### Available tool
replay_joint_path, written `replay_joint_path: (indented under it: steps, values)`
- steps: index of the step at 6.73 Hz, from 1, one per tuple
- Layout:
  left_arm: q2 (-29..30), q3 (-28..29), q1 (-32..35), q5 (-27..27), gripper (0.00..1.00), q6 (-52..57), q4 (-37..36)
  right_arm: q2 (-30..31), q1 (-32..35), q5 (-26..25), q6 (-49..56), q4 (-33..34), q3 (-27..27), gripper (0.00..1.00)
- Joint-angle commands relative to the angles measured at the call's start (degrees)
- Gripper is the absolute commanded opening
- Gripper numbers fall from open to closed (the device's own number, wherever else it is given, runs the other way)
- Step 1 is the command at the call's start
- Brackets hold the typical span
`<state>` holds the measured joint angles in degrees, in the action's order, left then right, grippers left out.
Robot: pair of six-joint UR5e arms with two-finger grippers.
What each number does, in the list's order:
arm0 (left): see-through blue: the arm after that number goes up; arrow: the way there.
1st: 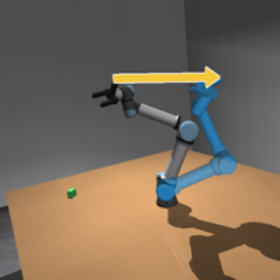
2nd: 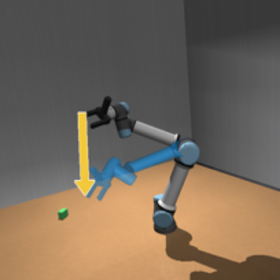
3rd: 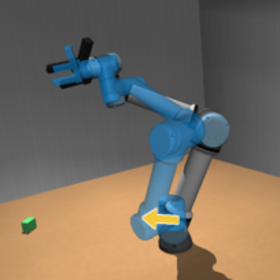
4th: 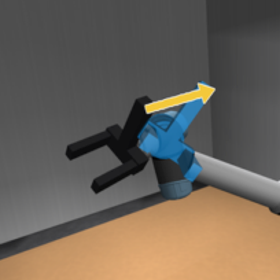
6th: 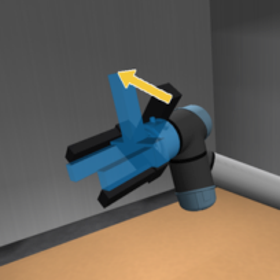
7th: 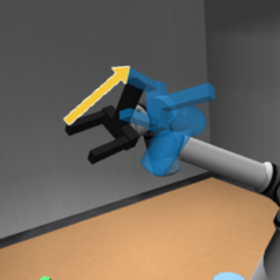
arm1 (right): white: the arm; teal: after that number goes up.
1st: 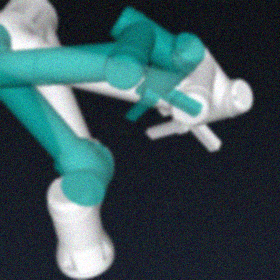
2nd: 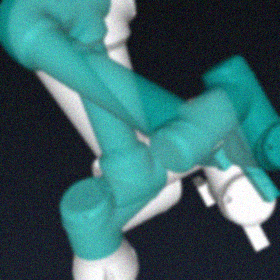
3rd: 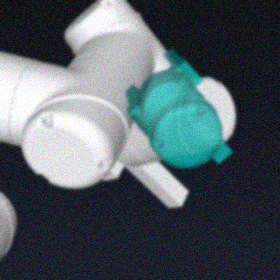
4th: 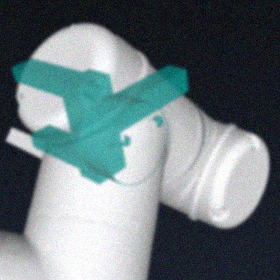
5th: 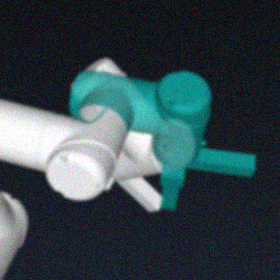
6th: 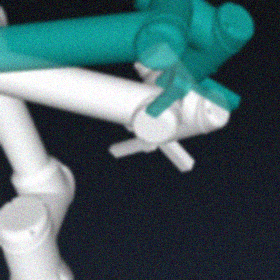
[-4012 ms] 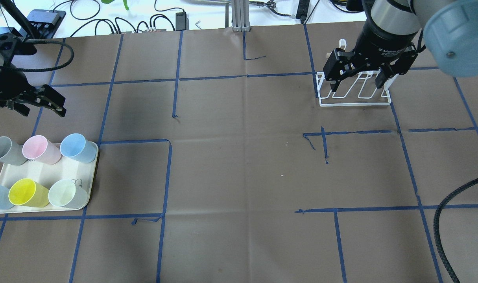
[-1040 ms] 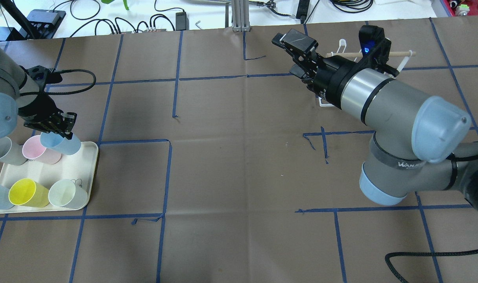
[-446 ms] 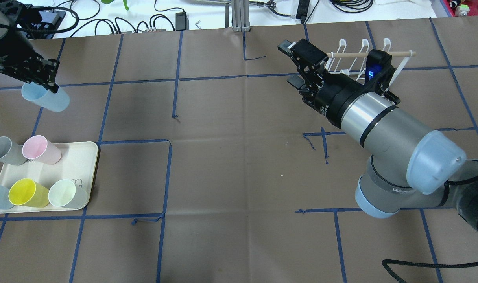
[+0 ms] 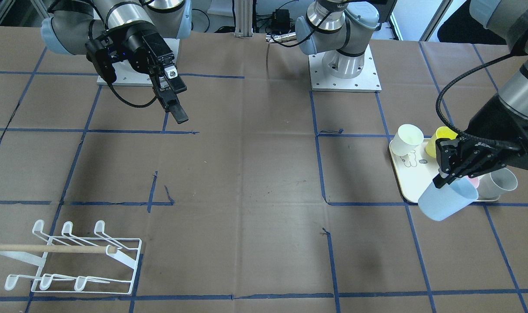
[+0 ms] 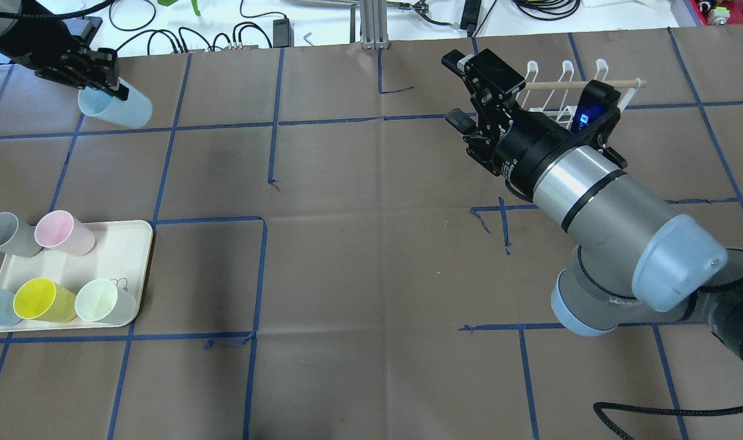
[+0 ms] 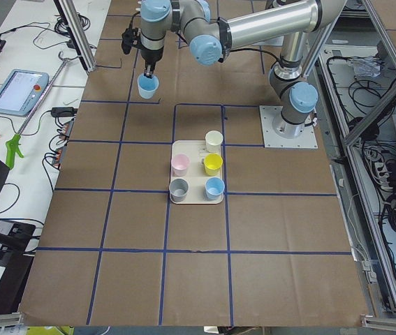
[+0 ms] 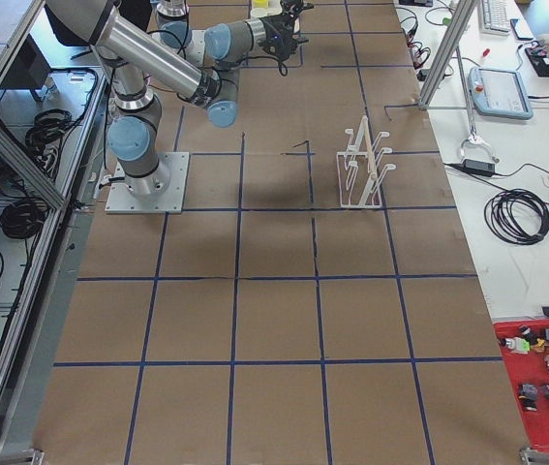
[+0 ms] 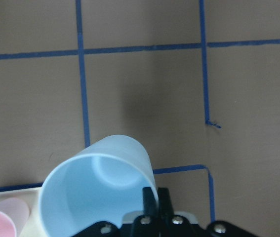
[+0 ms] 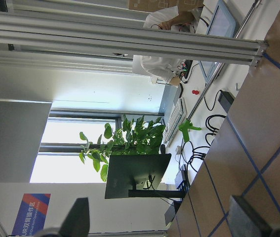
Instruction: Transfer IKEA cup to right arm and place on rack
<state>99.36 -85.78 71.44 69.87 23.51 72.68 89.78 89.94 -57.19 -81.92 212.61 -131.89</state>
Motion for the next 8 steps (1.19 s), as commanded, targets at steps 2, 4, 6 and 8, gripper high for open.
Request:
replay_joint_path:
  steps: [2,4,6,8]
  values:
    - [0.6,-10.1,1.7,-23.4,0.0,0.2,-31.3,0.3,0.1,0.1,0.4,-0.4,0.1,1.0]
    - [0.5,-22.2,3.9,-29.6,0.0,0.3,-53.3,-0.2,0.1,0.2,0.4,-0.4,0.1,1.0]
    - [0.7,-33.7,9.9,-32.7,0.0,0.1,-73.8,-0.9,0.1,0.1,-0.7,-1.9,0.1,1.0]
    - [-0.8,-40.7,14.2,-32.9,0.0,-0.5,-83.4,-1.5,0.1,0.0,-8.9,-2.4,0.0,1.0]
